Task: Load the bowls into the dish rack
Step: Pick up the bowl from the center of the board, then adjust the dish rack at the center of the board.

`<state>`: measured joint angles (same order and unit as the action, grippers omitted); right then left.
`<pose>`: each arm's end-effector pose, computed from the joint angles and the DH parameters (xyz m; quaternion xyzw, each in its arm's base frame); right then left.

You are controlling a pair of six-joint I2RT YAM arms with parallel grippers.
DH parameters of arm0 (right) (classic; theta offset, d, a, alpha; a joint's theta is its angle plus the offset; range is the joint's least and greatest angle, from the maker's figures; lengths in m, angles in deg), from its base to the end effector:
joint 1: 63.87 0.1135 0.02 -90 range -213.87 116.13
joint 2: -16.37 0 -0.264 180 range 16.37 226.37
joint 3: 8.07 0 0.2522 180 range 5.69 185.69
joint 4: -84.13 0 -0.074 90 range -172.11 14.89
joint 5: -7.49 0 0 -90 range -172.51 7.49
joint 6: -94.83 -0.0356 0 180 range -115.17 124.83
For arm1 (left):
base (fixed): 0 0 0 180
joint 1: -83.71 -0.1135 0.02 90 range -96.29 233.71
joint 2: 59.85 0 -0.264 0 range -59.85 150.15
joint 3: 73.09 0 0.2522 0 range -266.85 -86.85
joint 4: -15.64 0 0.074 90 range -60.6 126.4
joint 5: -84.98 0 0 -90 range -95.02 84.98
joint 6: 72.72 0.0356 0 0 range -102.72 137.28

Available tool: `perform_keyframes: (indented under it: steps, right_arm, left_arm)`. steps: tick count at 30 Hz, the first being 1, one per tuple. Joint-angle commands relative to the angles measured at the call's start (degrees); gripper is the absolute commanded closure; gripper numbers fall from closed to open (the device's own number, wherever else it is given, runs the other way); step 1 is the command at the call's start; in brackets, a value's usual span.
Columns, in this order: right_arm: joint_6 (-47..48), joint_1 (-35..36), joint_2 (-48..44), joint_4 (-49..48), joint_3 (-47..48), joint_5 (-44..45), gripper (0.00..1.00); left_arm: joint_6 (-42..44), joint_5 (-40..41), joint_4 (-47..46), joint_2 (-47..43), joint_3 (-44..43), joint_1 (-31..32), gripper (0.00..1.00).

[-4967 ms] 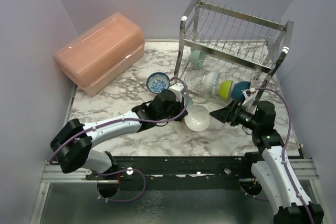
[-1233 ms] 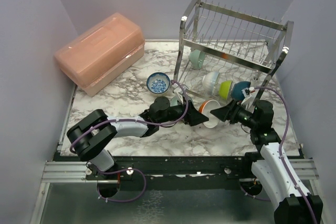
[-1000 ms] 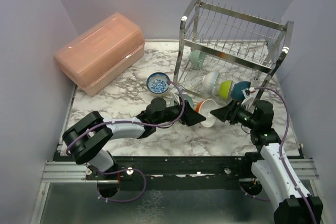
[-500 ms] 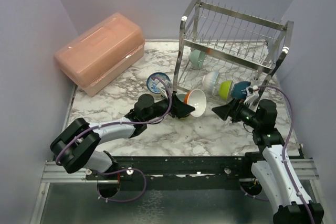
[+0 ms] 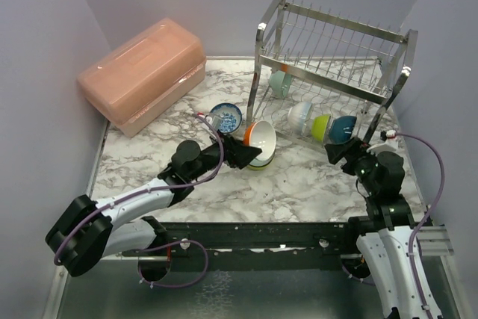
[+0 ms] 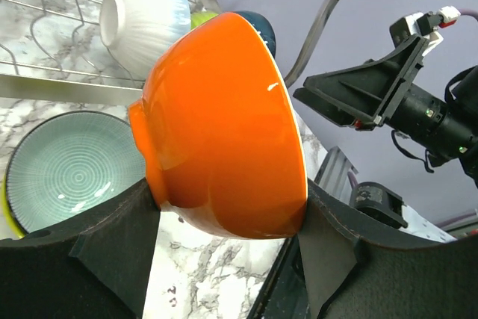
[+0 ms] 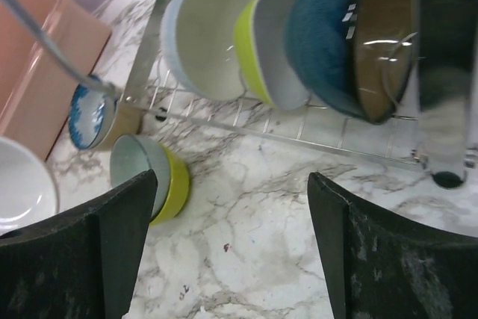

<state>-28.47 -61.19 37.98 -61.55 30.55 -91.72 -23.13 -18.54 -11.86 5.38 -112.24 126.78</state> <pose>0.1195 0.0113 0.2520 0.1661 0.7869 0.2440 0.5419 0.1729 -0.1730 0.2450 0.1003 0.6913 -0.5346 0.4757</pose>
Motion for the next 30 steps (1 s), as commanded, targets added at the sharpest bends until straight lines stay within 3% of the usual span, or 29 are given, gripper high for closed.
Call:
perform_keyframes:
  steps: [1, 6, 11, 20, 30]
  right_arm:
    - [-3.5, 0.4, -0.5, 5.2, 1.7, 16.1, 0.13]
    - [-5.5, 0.4, -0.1, 5.4, 1.2, 25.2, 0.07]
    - [-2.6, 0.4, 1.6, 1.7, 0.2, 27.4, 0.0]
    - [4.0, 0.4, 6.3, -10.2, -1.0, 22.4, 0.0]
    - [6.5, 0.3, 15.6, -12.9, 2.3, 23.5, 0.0]
  left_arm:
    - [2.8, 4.5, 0.1, -3.9, 1.2, -0.3, 1.0]
    - [3.0, 5.6, 0.7, -5.2, 2.0, -0.3, 1.0]
    - [1.6, 5.4, 0.7, -4.9, 2.5, -0.3, 1.0]
    - [0.3, 4.6, 0.7, -5.1, 2.8, -0.3, 1.0]
    - [-1.2, 4.1, 0.7, -5.7, 3.6, -0.3, 1.0]
